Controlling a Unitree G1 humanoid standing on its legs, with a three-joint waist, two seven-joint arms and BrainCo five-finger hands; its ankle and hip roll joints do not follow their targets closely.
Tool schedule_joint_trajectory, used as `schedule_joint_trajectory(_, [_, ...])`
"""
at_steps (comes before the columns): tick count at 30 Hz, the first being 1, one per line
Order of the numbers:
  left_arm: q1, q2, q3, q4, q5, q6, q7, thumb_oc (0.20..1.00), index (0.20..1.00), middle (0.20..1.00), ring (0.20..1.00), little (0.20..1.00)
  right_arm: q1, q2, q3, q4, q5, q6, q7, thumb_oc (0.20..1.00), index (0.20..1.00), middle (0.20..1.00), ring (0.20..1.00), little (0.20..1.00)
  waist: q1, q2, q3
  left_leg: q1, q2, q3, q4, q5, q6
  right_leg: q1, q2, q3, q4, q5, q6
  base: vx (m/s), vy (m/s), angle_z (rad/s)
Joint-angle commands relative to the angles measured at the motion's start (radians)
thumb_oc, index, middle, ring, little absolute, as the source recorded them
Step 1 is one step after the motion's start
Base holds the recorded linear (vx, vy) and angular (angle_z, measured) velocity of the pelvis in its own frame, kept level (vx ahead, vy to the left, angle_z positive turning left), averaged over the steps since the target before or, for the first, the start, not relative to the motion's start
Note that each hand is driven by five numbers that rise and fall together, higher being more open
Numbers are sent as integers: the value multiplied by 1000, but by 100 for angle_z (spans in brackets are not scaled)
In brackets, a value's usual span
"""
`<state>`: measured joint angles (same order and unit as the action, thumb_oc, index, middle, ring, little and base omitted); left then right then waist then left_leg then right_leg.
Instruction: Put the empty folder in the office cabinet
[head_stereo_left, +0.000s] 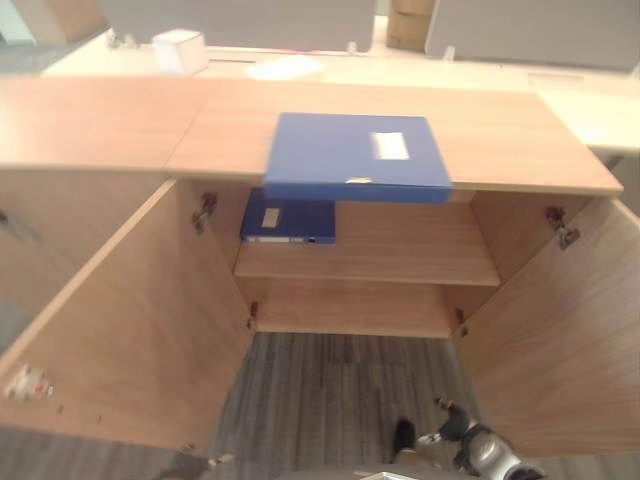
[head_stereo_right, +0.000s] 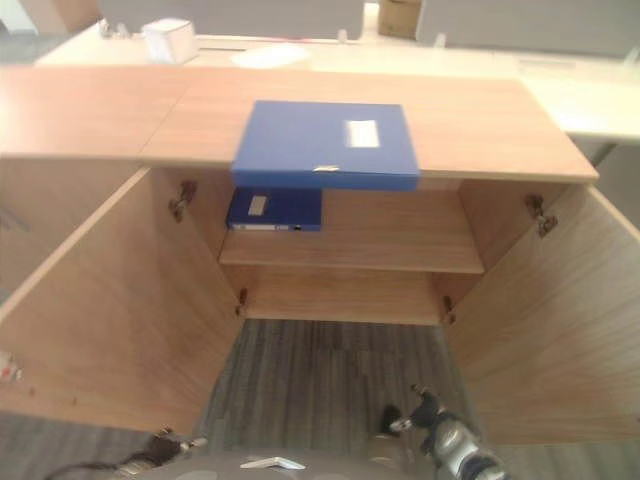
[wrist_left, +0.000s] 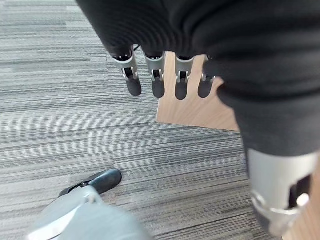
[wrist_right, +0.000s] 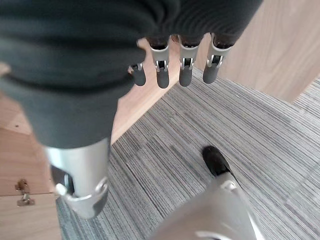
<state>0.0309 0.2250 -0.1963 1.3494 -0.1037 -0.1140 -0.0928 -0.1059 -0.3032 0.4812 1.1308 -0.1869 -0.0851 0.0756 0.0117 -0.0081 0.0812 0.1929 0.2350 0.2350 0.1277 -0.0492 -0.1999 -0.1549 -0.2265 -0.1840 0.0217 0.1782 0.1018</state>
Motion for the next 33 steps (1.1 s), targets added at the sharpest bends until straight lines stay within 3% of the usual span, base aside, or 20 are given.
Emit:
schedule_joint_trajectory(1, [-40, 66, -9, 24, -7, -9, 22, 1000, 1000, 1000, 1000, 1000, 22, -36, 13, -28, 10, -16, -15, 1000, 1000, 1000, 1000, 1000, -21, 15, 15, -119, 46, -79, -155, 111, 11, 66, -56, 14, -22, -53, 90, -22, -48, 5])
schedule_joint_trajectory(2, [-49, 59, -17, 21, -6, -7, 24, 1000, 1000, 1000, 1000, 1000, 21, -42, 12, -31, 18, -16, -18, 1000, 1000, 1000, 1000, 1000, -20, 25, 16, -140, 57, -84, -144, 156, 5, 75, -44, 1, -23, -64, 81, 41, -232, -5])
schedule_joint_trajectory(3, [-69, 34, -48, -1, 7, -12, 42, 1000, 1000, 1000, 1000, 1000, 32, -57, 14, -18, 27, -22, -29, 1000, 1000, 1000, 1000, 1000, -27, 55, 11, -164, 68, -57, -142, 217, 4, 125, -18, -48, -55, -98, 58, 41, -232, -5])
schedule_joint_trajectory(6, [-73, 29, -60, -9, 18, -17, 49, 1000, 1000, 1000, 1000, 1000, 32, -61, 13, -18, 29, -22, -33, 1000, 1000, 1000, 1000, 1000, -28, 61, 10, -165, 65, -61, -145, 224, 2, 135, -13, -53, -59, -103, 56, 54, -91, 45])
schedule_joint_trajectory(10, [-81, 29, -118, -59, 96, -45, 107, 1000, 1000, 1000, 1000, 1000, 30, -72, 3, -10, 22, -32, -59, 1000, 1000, 1000, 1000, 1000, -32, 78, -1, -151, 38, -77, -194, 187, 8, 157, -11, -62, -67, -114, 59, 71, 17, -2])
schedule_joint_trajectory(12, [-102, 52, -138, -134, 122, -64, 154, 1000, 1000, 1000, 1000, 1000, 23, -87, -11, -24, 28, -37, -73, 1000, 1000, 1000, 1000, 1000, -24, 72, 9, -186, 0, -159, -201, 157, 11, 159, -24, -55, -64, -112, 66, 17, 108, 4])
schedule_joint_trajectory(15, [-101, 52, -138, -135, 122, -63, 154, 1000, 1000, 1000, 1000, 1000, 24, -87, -11, -25, 28, -36, -73, 1000, 1000, 1000, 1000, 1000, -26, 72, 10, -187, -1, -161, -200, 156, 12, 161, -25, -57, -64, -113, 67, 23, 76, -5])
schedule_joint_trajectory(16, [-91, 103, -159, -266, 220, -75, 207, 1000, 1000, 1000, 1000, 1000, 23, -89, -35, -29, 16, -34, -81, 1000, 1000, 1000, 1000, 1000, -25, 72, 6, -176, -18, -169, -206, 119, 33, 163, -35, -37, -54, -108, 77, 57, 153, -3])
schedule_joint_trajectory(18, [-91, 103, -159, -266, 220, -75, 207, 1000, 1000, 1000, 1000, 1000, 23, -89, -35, -29, 16, -34, -81, 1000, 1000, 1000, 1000, 1000, -25, 72, 6, -176, -18, -169, -206, 119, 33, 163, -35, -37, -54, -108, 77, 64, 121, -10])
schedule_joint_trajectory(19, [-77, 152, -130, -356, 288, -72, 254, 1000, 1000, 1000, 1000, 1000, 32, -83, -60, -31, 12, -32, -91, 1000, 1000, 1000, 1000, 1000, -15, 57, 0, -161, -29, -154, -201, 104, 41, 174, -50, -22, -58, -100, 87, 72, 88, -17])
schedule_joint_trajectory(20, [-77, 152, -130, -356, 288, -72, 254, 1000, 1000, 1000, 1000, 1000, 32, -83, -60, -31, 12, -32, -91, 1000, 1000, 1000, 1000, 1000, -15, 57, 0, -161, -29, -154, -201, 104, 41, 174, -50, -22, -58, -100, 87, 145, 171, -32])
schedule_joint_trajectory(21, [-50, 216, -66, -438, 342, -67, 295, 1000, 1000, 1000, 1000, 1000, 43, -69, -83, -2, 21, -29, -85, 1000, 1000, 1000, 1000, 1000, -3, 42, -7, -140, -40, -135, -203, 90, 49, 179, -65, -6, -59, -92, 96, 73, 82, -15])
schedule_joint_trajectory(26, [-1, 274, -6, -545, 407, -63, 326, 1000, 1000, 1000, 1000, 1000, 56, -55, -92, 14, 9, -28, -82, 1000, 1000, 1000, 1000, 1000, 10, 25, -18, -115, -45, -122, -210, 75, 52, 190, -73, 1, -67, -87, 106, 65, 49, -35])
schedule_joint_trajectory(27, [48, 342, 50, -666, 484, -67, 363, 1000, 1000, 1000, 1000, 1000, 72, -50, -102, 8, 1, -31, -81, 1000, 1000, 1000, 1000, 1000, 16, 16, -27, -97, -45, -118, -215, 61, 54, 197, -74, 8, -70, -86, 111, 44, 18, -2])
schedule_joint_trajectory(33, [103, 418, 116, -791, 606, -66, 412, 1000, 1000, 1000, 1000, 1000, 93, -38, -99, 12, -9, -34, -74, 1000, 1000, 1000, 1000, 1000, 18, 6, -40, -71, -42, -110, -215, 43, 53, 212, -71, 19, -77, -87, 114, 27, 2, -3])
